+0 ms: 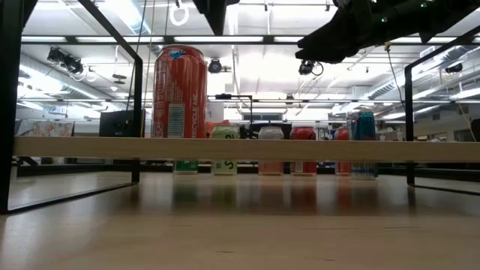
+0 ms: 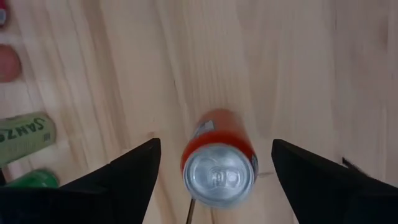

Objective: Place canned beverage on shelf
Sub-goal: Put the bottom orange soda can on the shelf

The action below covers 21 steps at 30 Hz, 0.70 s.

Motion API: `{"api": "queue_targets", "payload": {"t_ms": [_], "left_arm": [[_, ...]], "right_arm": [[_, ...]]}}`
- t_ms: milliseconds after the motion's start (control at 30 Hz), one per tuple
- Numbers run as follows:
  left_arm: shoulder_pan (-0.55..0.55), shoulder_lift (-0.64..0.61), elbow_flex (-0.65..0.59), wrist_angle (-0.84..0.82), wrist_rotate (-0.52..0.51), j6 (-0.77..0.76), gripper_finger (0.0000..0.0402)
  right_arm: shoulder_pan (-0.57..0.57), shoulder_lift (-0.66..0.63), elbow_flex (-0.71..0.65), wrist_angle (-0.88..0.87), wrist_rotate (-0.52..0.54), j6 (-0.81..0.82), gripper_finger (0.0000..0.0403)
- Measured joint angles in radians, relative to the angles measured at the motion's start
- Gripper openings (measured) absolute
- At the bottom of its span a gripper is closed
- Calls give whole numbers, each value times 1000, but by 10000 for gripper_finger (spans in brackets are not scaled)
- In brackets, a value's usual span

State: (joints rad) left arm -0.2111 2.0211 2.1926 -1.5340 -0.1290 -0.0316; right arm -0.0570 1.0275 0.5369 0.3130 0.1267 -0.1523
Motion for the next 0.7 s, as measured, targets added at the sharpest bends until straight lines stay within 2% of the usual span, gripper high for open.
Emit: {"api": "queue_targets", "payload": {"t_ms": [500,700], "left_arm": [[13,35,-7,14,7,50,318],[4,69,-8,-15,20,142,318]], "right_arm": [[0,0,0,-8,-24,19,347],[1,0,0,-10,-25,20,347]]}}
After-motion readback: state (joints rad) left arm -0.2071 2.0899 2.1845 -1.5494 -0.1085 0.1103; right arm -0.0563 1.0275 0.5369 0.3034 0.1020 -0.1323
